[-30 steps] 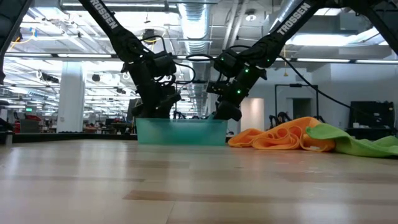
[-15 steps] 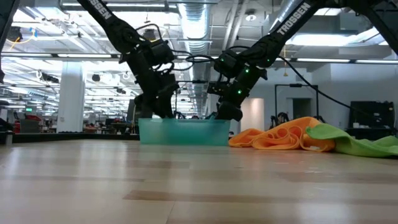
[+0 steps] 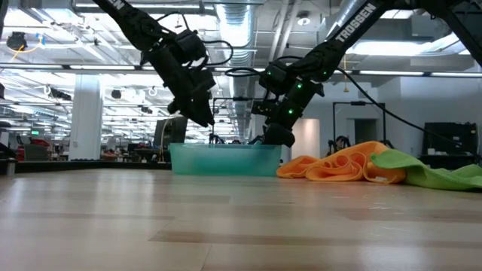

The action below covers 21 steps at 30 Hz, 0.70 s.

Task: Roll microfiber towels into tight, uniform cylinder then place into a basket
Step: Put the rolled blue microfiber towel into the green bin

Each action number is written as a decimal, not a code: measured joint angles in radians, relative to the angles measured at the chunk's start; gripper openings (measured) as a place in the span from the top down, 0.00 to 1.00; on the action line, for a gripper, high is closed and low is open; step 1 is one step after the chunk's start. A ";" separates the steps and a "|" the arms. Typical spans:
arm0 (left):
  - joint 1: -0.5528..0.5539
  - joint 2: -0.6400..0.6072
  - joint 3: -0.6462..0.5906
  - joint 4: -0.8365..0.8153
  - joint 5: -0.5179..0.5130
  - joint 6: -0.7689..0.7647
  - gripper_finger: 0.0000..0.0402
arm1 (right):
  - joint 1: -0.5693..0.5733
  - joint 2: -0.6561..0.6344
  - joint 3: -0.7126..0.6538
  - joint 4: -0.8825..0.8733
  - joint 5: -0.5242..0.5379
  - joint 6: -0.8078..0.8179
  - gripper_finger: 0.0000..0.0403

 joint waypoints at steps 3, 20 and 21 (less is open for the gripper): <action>-0.026 0.018 -0.008 0.004 0.007 0.012 0.61 | 0.000 0.000 0.000 -0.002 0.003 0.000 0.89; -0.055 0.014 -0.010 0.029 -0.042 0.024 0.61 | 0.024 -0.070 0.000 -0.067 0.096 0.000 0.41; -0.055 0.014 -0.010 0.030 -0.042 0.024 0.61 | 0.024 -0.076 0.000 -0.086 0.096 0.000 0.41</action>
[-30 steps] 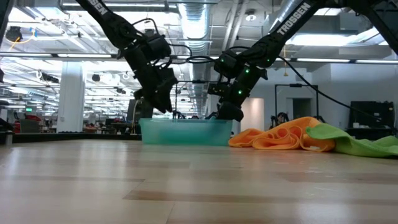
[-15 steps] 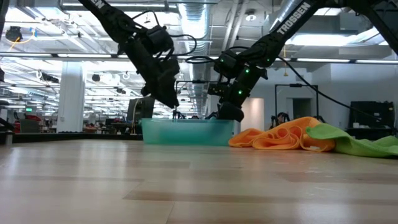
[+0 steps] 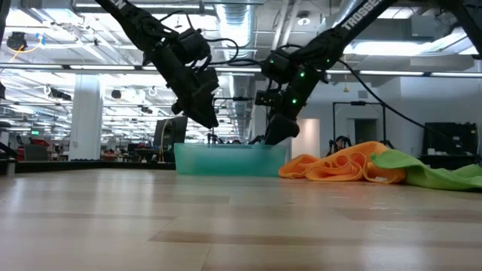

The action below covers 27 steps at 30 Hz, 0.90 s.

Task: Roll microfiber towels into tight, uniform cylinder then place into a basket
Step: Put the rolled blue microfiber towel into the green bin, then fold the orange microfiber towel

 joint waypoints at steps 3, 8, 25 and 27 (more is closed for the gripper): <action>0.000 0.000 0.000 0.000 0.000 0.000 0.61 | 0.000 -0.020 0.000 -0.049 0.000 0.000 0.42; 0.000 0.000 0.000 0.000 0.000 0.000 0.61 | 0.000 -0.044 0.000 -0.118 0.000 0.022 0.44; -0.169 -0.105 -0.018 -0.105 -0.086 -0.003 0.61 | 0.034 -0.382 -0.155 -0.374 -0.108 0.274 0.59; -0.205 -0.105 -0.046 -0.088 -0.114 -0.018 0.61 | 0.062 -0.428 -0.223 -0.366 -0.108 0.308 0.61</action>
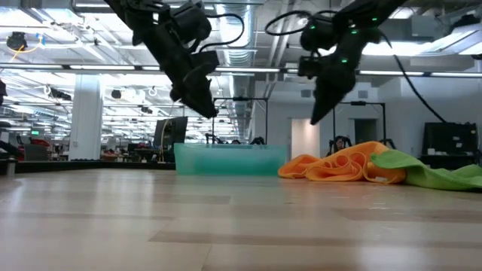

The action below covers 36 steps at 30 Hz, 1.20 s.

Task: Roll microfiber towels into tight, uniform cylinder then place into a basket
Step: Fold the orange microfiber towel

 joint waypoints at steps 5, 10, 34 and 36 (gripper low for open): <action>-0.077 0.000 -0.095 0.122 0.008 -0.091 0.61 | 0.095 -0.103 -0.135 0.065 0.000 0.101 0.65; -0.156 0.001 -0.168 0.246 0.015 -0.168 0.61 | 0.199 -0.145 -0.231 0.158 0.000 0.221 0.69; -0.427 0.001 -0.195 0.435 -0.070 -0.189 0.61 | 0.720 -0.112 -0.291 0.012 0.364 0.812 0.70; -0.436 0.001 -0.195 0.445 -0.070 -0.189 0.61 | 0.762 -0.112 -0.291 -0.014 0.383 0.897 0.70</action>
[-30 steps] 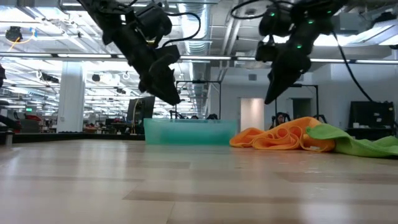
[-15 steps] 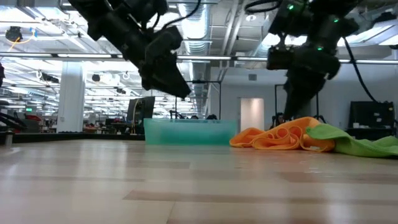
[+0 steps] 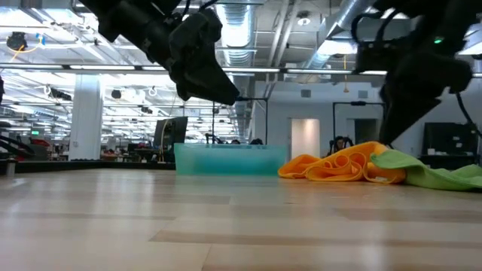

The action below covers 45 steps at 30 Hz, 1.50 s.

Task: Roll microfiber towels into tight, uniform cylinder then place into a basket
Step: Fold the orange microfiber towel

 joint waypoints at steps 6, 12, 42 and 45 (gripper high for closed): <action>-0.040 0.000 0.000 0.008 0.000 -0.024 0.61 | 0.142 0.000 0.000 -0.115 0.135 0.285 0.70; -0.093 0.000 0.000 0.007 0.000 -0.026 0.61 | 0.274 0.000 0.000 -0.166 0.200 0.554 0.70; -0.292 0.000 0.001 0.081 -0.075 -0.117 0.61 | -0.141 0.000 0.001 0.178 0.214 0.230 0.70; -0.299 0.000 0.001 0.081 -0.086 -0.100 0.61 | -0.170 0.000 0.001 0.241 0.209 0.185 0.70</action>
